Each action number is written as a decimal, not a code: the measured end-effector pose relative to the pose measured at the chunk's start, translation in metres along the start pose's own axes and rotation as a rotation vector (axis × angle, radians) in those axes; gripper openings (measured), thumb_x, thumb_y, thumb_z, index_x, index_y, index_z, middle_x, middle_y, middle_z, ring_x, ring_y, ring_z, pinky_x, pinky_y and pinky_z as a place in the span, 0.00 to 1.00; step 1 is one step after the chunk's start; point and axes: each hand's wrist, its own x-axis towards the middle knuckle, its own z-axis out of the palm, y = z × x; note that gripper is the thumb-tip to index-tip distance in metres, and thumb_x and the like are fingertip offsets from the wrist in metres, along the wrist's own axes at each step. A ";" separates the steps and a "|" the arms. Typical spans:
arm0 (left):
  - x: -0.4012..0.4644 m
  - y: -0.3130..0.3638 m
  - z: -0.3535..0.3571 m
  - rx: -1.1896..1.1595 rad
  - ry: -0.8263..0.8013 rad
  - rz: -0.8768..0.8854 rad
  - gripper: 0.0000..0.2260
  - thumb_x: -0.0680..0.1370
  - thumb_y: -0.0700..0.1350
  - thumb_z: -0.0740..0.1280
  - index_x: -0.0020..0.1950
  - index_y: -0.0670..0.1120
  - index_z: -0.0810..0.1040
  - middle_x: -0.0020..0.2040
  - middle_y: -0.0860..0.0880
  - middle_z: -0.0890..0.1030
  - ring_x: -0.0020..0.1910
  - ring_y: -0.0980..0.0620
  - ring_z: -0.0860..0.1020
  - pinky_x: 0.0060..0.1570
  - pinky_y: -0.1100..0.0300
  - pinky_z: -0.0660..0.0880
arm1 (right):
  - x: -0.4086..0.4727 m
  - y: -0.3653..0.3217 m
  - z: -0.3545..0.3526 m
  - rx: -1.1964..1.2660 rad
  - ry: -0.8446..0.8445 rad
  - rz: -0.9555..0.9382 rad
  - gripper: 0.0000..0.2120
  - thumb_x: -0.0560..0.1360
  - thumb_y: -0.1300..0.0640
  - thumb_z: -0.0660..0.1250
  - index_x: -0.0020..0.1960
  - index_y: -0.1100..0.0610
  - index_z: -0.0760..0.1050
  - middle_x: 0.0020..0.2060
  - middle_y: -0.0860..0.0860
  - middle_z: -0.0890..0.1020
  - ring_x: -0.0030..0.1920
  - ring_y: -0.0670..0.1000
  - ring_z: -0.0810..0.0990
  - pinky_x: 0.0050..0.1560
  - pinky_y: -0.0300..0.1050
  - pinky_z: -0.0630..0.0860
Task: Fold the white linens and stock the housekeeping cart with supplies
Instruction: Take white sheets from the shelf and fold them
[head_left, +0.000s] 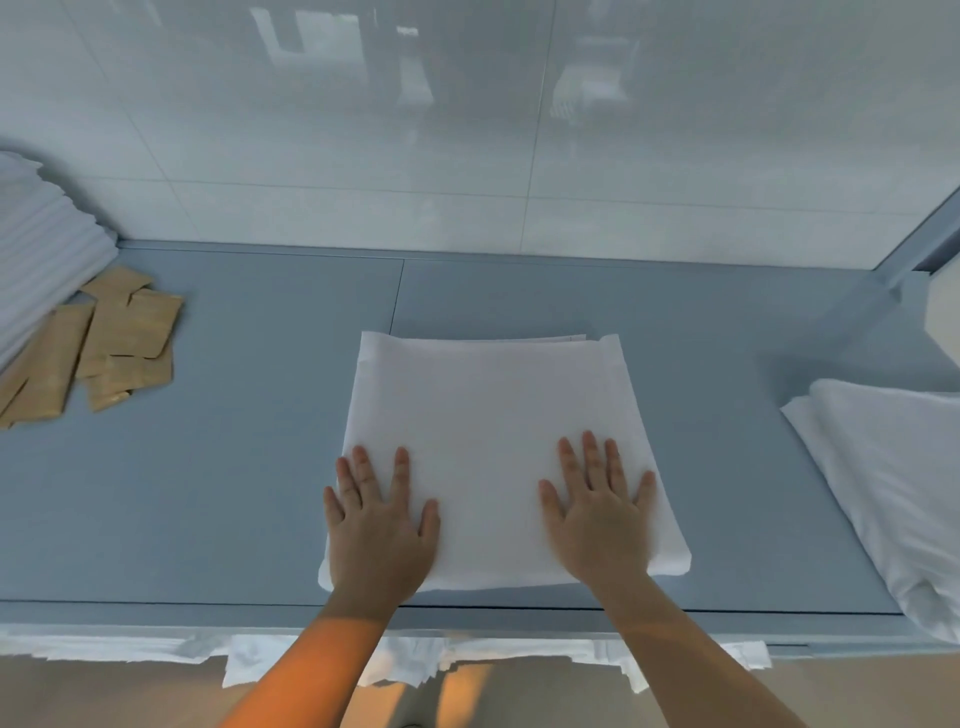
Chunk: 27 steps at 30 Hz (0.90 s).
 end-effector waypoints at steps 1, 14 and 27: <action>0.001 -0.001 0.001 -0.003 0.007 0.003 0.34 0.75 0.62 0.43 0.77 0.48 0.59 0.75 0.32 0.57 0.73 0.30 0.57 0.69 0.36 0.58 | 0.001 0.004 0.000 0.004 0.004 0.003 0.30 0.78 0.36 0.36 0.77 0.43 0.38 0.77 0.44 0.41 0.77 0.49 0.40 0.73 0.63 0.40; -0.009 -0.030 0.002 -0.033 -0.012 0.129 0.34 0.75 0.64 0.39 0.78 0.51 0.54 0.77 0.38 0.55 0.76 0.39 0.55 0.72 0.48 0.58 | -0.012 0.038 0.004 0.087 -0.057 -0.175 0.30 0.76 0.35 0.32 0.75 0.42 0.31 0.75 0.40 0.33 0.72 0.43 0.26 0.74 0.50 0.33; 0.018 -0.013 -0.005 -0.057 -0.028 0.121 0.34 0.80 0.59 0.48 0.77 0.37 0.43 0.78 0.40 0.46 0.78 0.46 0.44 0.74 0.55 0.39 | -0.011 -0.048 -0.012 0.309 0.055 -0.603 0.23 0.81 0.58 0.56 0.76 0.56 0.60 0.75 0.50 0.58 0.76 0.52 0.55 0.76 0.55 0.47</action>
